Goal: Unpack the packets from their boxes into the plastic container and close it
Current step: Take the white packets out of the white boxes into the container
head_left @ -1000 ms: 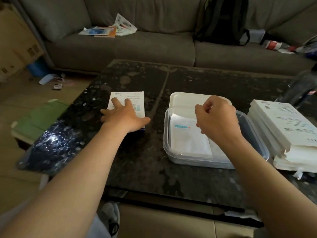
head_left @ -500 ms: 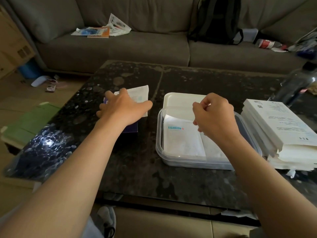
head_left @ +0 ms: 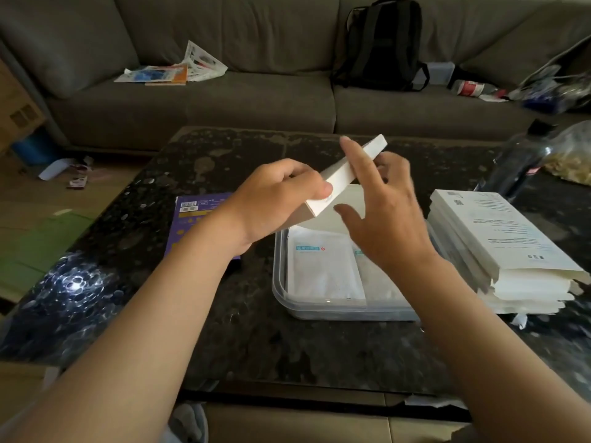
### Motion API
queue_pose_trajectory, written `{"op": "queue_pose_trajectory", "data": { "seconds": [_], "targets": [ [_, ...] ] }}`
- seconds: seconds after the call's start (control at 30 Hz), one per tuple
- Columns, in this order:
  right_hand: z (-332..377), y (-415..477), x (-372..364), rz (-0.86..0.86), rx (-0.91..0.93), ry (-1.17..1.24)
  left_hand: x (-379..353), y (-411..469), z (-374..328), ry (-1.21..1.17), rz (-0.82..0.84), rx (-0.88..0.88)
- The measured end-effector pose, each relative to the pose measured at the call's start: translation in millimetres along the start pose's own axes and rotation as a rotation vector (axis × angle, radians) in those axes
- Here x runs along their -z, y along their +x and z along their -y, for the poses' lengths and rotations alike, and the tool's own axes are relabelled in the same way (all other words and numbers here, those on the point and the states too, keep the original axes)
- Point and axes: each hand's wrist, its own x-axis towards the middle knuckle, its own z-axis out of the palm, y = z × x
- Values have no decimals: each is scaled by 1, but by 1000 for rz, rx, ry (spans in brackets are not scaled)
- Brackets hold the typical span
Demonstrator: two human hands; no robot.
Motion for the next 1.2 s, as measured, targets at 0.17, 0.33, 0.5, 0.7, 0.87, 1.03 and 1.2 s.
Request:
{"op": "queue_pose_trajectory", "data": {
  "seconds": [0.17,0.33,0.5,0.7,0.87,1.03,1.2],
  "targets": [
    [-12,7,14,-118,-17,-161,-1,1,0,25,105,-13],
    [-34,9,24,-25,-98,17,16,6,7,-123,38,-23],
    [-36,8,26,21,-287,301,21,5,10,-292,-105,-304],
    [-16,5,18,113,-274,723,12,-1,7,-191,-170,-586],
    [1,2,9,209,-307,672,3,-13,1,-36,-302,-701],
    [14,11,28,141,-529,877,-2,-2,16,379,-447,-912],
    [20,13,53,410,-640,1444,-4,2,31,747,-540,-975]
  ]
}}
